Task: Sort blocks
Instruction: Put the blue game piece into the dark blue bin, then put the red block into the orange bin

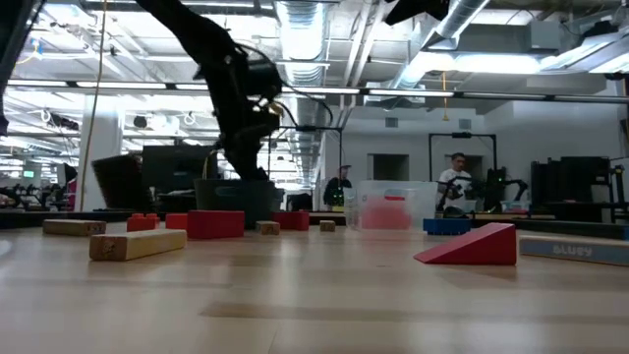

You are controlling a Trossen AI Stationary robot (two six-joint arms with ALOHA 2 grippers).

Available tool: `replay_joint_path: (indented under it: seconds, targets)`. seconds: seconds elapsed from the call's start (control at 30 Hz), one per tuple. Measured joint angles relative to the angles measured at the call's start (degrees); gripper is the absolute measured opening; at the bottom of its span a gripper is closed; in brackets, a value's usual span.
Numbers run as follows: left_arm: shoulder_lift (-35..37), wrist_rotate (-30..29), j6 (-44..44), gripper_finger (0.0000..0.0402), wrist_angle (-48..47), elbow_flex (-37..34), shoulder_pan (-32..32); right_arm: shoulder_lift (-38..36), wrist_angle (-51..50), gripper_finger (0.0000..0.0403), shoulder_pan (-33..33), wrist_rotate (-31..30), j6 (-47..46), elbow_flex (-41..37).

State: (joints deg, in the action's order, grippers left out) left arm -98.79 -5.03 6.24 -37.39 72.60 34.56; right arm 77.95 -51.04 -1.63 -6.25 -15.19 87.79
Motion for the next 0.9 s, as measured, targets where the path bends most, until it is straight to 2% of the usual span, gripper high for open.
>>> replay_joint_path:
  seconds: [0.23, 0.53, 0.73, 0.9]
  targets:
    - [-3.6, 3.67, 0.66, 0.0102, -4.02, 2.44, 2.13, 0.0, -0.94, 0.0182, 1.74, -2.01, -2.79, 0.0]
    - [-1.92, 4.67, 0.55, 0.0185, -4.37, 2.5, 2.17, 0.0, -0.58, 0.0182, 2.38, -4.21, -2.53, 0.0]
    - [5.0, 7.49, -0.81, 0.0193, -9.65, 3.53, 0.01, 0.0, -0.67, 0.0182, 2.36, -4.28, -2.36, 0.0]
    - [13.73, 8.0, -9.37, 0.0182, -20.98, 2.73, -7.86, 0.0, -0.6, 0.0182, 2.36, -4.38, -2.2, 0.0]
